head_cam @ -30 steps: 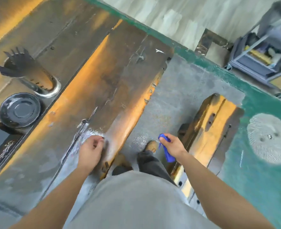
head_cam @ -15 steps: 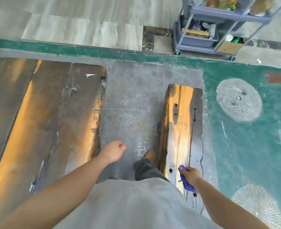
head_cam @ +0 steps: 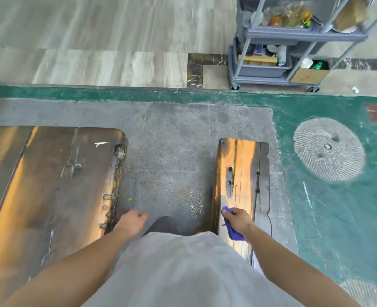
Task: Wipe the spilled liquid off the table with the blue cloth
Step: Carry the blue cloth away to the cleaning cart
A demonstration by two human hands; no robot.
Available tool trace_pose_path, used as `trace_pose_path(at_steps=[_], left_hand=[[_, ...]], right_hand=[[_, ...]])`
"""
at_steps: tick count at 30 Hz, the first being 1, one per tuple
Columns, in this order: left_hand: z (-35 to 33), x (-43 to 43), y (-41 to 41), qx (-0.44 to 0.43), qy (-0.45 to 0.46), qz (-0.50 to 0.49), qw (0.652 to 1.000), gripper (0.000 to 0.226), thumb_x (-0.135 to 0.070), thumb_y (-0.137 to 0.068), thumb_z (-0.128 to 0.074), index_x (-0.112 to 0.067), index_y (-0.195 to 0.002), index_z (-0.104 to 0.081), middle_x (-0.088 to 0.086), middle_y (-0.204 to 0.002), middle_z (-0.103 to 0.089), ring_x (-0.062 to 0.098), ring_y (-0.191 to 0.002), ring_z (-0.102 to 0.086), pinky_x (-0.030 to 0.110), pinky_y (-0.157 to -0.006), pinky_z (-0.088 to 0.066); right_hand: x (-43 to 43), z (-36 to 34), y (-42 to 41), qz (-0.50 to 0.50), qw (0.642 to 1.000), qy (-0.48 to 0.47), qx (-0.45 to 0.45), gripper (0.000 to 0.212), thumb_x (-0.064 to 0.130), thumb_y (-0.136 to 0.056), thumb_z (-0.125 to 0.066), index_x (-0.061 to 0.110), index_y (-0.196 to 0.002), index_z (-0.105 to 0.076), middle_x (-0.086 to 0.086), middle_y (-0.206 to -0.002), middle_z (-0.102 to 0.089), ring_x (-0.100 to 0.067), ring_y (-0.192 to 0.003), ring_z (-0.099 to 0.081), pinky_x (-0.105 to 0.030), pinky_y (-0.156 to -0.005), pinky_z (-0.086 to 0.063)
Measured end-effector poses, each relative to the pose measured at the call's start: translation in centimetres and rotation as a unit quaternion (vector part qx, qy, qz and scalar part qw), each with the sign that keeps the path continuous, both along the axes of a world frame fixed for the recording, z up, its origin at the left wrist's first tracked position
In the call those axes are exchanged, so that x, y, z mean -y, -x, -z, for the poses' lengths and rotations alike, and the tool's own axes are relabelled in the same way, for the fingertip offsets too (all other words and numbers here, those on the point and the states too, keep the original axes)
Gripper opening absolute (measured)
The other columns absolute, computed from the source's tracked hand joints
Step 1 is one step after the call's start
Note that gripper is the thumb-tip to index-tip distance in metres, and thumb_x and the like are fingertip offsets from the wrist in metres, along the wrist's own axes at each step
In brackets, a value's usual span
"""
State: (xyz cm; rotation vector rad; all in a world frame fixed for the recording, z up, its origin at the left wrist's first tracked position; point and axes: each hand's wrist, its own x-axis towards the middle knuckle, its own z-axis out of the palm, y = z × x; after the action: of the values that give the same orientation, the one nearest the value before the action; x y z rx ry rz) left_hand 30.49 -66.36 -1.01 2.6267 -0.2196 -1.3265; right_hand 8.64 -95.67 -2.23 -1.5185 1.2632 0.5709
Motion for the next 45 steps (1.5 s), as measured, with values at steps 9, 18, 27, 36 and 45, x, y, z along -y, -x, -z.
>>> trace_pose_path(at_steps=[9, 18, 27, 36, 45], left_hand=[[1.7, 1.4, -9.9, 0.003, -0.079, -0.005, 0.997, 0.024, -0.028, -0.104, -0.047, -0.012, -0.098, -0.064, 0.007, -0.097, -0.063, 0.028, -0.1, -0.064, 0.035, -0.096, -0.048], [2.3, 12.2, -24.0, -0.022, -0.033, 0.036, 0.999, 0.028, -0.022, -0.106, -0.038, -0.008, -0.114, -0.062, 0.011, -0.115, -0.064, 0.028, -0.12, -0.06, 0.031, -0.093, -0.045], [0.9, 31.1, -33.2, -0.043, 0.048, 0.138, 0.988, 0.04, -0.026, -0.104, -0.048, -0.017, -0.065, -0.04, 0.002, -0.064, -0.047, 0.02, -0.062, -0.045, 0.033, -0.059, -0.029], [1.0, 52.1, -38.7, -0.025, 0.048, 0.267, 0.962, 0.039, -0.038, -0.103, -0.047, -0.019, -0.069, -0.045, -0.003, -0.067, -0.052, 0.015, -0.064, -0.049, 0.031, -0.058, -0.031], [-0.4, 64.5, -43.6, -0.005, 0.038, 0.293, 0.955, 0.041, -0.027, -0.104, -0.048, -0.02, -0.065, -0.039, -0.001, -0.063, -0.043, 0.017, -0.061, -0.042, 0.034, -0.061, -0.026]], right_hand=[[4.4, -1.8, -18.1, -0.125, 0.988, 0.012, 0.092, 0.039, 0.042, -0.105, -0.056, 0.009, -0.083, -0.057, -0.008, -0.076, -0.056, -0.025, -0.073, -0.057, -0.034, -0.072, -0.042], [14.0, -1.8, -28.0, -0.101, 0.993, 0.041, 0.046, 0.039, 0.039, -0.105, -0.057, 0.002, -0.093, -0.065, -0.013, -0.086, -0.067, -0.022, -0.076, -0.055, -0.032, -0.074, -0.042], [25.3, -1.1, -26.2, 0.001, 0.994, 0.079, -0.076, 0.036, 0.04, -0.106, -0.056, 0.016, -0.079, -0.052, -0.003, -0.073, -0.058, -0.025, -0.074, -0.054, -0.029, -0.062, -0.039], [36.4, 2.2, -22.3, 0.109, 0.982, 0.045, -0.149, 0.026, 0.036, -0.105, -0.059, 0.013, -0.097, -0.065, -0.01, -0.087, -0.064, -0.025, -0.085, -0.058, -0.026, -0.074, -0.04], [48.3, 1.6, -29.7, 0.146, 0.984, 0.021, -0.104, 0.026, 0.041, -0.105, -0.057, 0.019, -0.094, -0.064, -0.006, -0.092, -0.067, -0.029, -0.095, -0.066, -0.026, -0.078, -0.042]])
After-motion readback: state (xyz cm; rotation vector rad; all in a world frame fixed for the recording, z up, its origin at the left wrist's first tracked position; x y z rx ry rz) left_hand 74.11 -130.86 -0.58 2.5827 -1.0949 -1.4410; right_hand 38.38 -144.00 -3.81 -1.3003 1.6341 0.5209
